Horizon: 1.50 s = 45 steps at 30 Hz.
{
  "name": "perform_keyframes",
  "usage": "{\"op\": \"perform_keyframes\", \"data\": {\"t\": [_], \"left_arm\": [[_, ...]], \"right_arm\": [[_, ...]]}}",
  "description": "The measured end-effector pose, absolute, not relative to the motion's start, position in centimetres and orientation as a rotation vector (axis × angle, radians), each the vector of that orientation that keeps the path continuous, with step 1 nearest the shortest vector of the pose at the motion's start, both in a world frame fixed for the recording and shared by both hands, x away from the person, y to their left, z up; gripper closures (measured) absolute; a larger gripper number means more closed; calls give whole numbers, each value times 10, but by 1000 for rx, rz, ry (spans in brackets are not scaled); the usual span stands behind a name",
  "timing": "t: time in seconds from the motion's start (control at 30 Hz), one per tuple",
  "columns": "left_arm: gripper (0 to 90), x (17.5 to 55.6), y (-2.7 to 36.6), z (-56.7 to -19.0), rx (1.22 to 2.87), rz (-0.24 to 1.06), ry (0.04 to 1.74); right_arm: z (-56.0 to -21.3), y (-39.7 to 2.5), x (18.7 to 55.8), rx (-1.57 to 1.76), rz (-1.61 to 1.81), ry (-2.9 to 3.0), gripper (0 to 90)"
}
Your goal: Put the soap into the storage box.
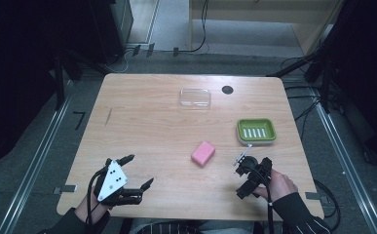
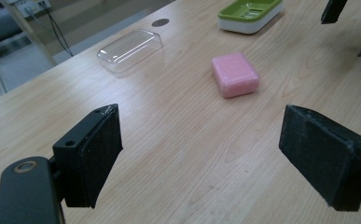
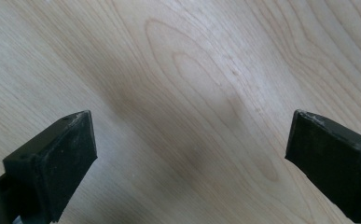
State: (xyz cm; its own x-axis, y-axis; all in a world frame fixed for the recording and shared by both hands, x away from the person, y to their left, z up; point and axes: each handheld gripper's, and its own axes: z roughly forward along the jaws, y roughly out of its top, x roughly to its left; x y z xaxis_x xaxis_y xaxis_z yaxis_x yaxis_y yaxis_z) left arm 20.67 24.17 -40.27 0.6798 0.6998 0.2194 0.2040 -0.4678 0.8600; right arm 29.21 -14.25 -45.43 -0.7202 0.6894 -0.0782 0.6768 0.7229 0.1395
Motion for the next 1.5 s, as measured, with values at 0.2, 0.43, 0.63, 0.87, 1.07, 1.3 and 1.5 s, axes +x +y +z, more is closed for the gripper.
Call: {"op": "perform_keyframes", "data": {"t": [0.2, 0.43, 0.63, 0.87, 1.07, 1.3, 1.5], "left_arm": [[140, 208, 240, -403, 2015, 711, 692], [140, 210, 238, -404, 2026, 699, 680], [140, 210, 238, -404, 2021, 700, 686], [140, 210, 238, -404, 2021, 698, 685], [140, 210, 238, -404, 2020, 700, 687], [140, 210, 240, -403, 2018, 706, 688], [140, 210, 239, -404, 2021, 703, 687]], "right_arm": [[-453, -134, 297, 1097, 165, 2798, 20], [-451, -127, 301, 1081, 169, 2794, 19], [-449, -120, 308, 1077, 177, 2792, 20], [-447, -108, 312, 1040, 173, 2801, 20], [-446, -100, 318, 1017, 183, 2803, 20], [-444, -91, 325, 1016, 205, 2809, 20], [-444, -84, 330, 1005, 221, 2818, 16]]}}
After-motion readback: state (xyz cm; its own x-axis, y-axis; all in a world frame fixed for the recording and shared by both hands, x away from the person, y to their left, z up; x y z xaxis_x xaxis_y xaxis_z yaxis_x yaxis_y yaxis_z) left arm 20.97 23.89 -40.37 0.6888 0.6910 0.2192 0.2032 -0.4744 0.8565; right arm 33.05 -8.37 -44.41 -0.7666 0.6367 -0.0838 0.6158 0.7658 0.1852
